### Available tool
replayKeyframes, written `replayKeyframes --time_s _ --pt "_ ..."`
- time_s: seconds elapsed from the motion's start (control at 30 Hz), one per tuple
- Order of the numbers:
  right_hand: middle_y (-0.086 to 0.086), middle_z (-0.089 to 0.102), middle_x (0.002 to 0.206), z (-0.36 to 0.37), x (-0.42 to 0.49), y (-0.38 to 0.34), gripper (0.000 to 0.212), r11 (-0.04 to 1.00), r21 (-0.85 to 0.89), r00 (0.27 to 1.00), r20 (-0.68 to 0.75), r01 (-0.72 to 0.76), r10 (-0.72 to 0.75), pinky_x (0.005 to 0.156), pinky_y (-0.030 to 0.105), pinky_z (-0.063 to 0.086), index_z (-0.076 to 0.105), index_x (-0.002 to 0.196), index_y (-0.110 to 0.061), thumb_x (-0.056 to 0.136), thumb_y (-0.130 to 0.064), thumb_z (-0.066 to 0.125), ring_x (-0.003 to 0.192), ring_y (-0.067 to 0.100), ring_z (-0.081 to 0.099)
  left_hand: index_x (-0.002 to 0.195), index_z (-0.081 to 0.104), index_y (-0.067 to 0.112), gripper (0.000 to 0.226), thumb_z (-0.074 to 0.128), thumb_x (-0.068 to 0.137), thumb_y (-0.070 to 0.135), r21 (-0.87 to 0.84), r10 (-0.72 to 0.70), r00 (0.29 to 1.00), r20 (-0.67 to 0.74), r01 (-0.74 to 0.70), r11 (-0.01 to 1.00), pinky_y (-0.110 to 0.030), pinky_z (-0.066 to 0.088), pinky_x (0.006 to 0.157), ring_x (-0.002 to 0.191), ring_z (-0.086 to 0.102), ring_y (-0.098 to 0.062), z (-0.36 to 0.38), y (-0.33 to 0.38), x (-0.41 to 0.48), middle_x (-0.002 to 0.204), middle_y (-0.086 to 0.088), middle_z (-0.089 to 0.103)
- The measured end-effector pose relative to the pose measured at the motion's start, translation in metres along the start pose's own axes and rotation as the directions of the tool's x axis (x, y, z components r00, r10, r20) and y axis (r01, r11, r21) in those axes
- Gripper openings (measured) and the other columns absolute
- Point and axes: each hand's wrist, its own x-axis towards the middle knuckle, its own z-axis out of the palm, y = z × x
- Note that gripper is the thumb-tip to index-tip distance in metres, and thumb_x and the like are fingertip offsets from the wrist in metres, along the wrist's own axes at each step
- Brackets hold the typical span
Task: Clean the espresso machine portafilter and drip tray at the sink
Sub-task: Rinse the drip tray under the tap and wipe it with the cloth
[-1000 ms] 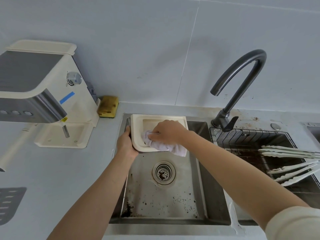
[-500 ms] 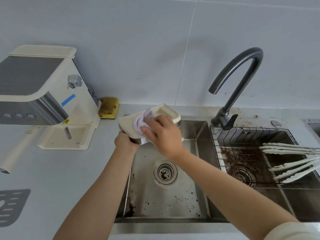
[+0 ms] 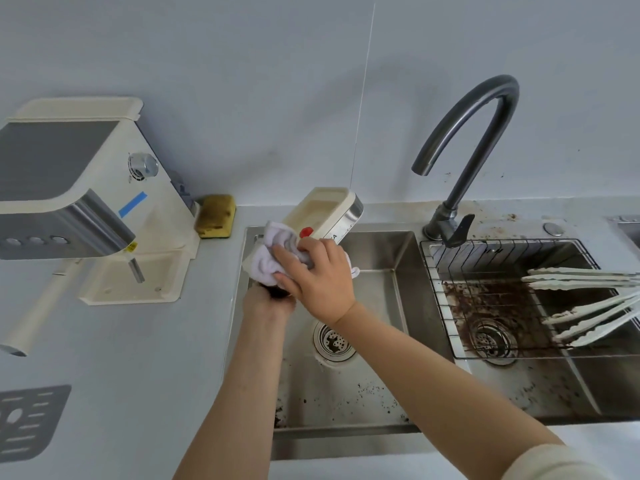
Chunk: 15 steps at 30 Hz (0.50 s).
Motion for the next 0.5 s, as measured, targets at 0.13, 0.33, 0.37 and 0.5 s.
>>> replayKeyframes --time_s 0.13,0.33,0.37,0.5 --pt "0.003 0.037 0.095 0.001 0.003 0.014 0.055 0.999 -0.036 1.000 -0.014 -0.021 0.021 0.055 0.025 0.045 0.076 0.094 -0.015 0.097 -0.040 0.026 0.074 0.020 0.036 0.100 0.062 0.006 0.028 0.035 0.095 0.013 -0.042 0.079 0.997 -0.025 -0.080 0.996 -0.023 0.055 0.047 0.074 0.062 -0.023 0.001 -0.004 -0.009 0.086 -0.014 0.065" --pt "0.016 0.064 0.081 0.004 0.008 0.031 0.059 0.997 -0.016 0.997 -0.023 -0.077 0.077 0.055 0.029 0.050 0.075 0.094 -0.010 0.097 -0.042 0.026 0.074 0.021 0.036 0.080 0.057 0.009 0.031 0.032 0.097 0.006 0.043 0.171 0.970 -0.172 -0.166 0.985 -0.021 0.047 0.032 0.052 0.061 -0.019 -0.003 -0.005 -0.012 0.063 -0.006 0.062" --pt "0.018 0.065 0.077 0.004 0.010 0.034 0.059 0.995 -0.014 0.994 -0.030 -0.102 0.102 0.055 0.030 0.050 0.075 0.094 -0.009 0.097 -0.042 0.026 0.074 0.021 0.037 0.078 0.056 0.010 0.032 0.030 0.097 0.005 0.055 0.170 0.970 -0.173 -0.163 0.985 -0.020 0.048 0.033 0.058 0.058 -0.017 -0.005 -0.004 -0.012 0.063 -0.005 0.061" --pt "0.023 0.064 0.076 0.000 0.017 0.042 0.052 0.982 -0.018 0.980 -0.064 -0.188 0.187 0.054 0.033 0.052 0.074 0.093 -0.003 0.093 -0.039 0.037 0.064 0.032 0.058 0.081 0.058 0.011 0.032 0.031 0.097 0.003 0.093 0.195 0.970 -0.145 -0.183 0.979 -0.023 0.051 0.037 0.067 0.058 -0.018 -0.016 0.005 -0.002 0.054 -0.005 0.066"
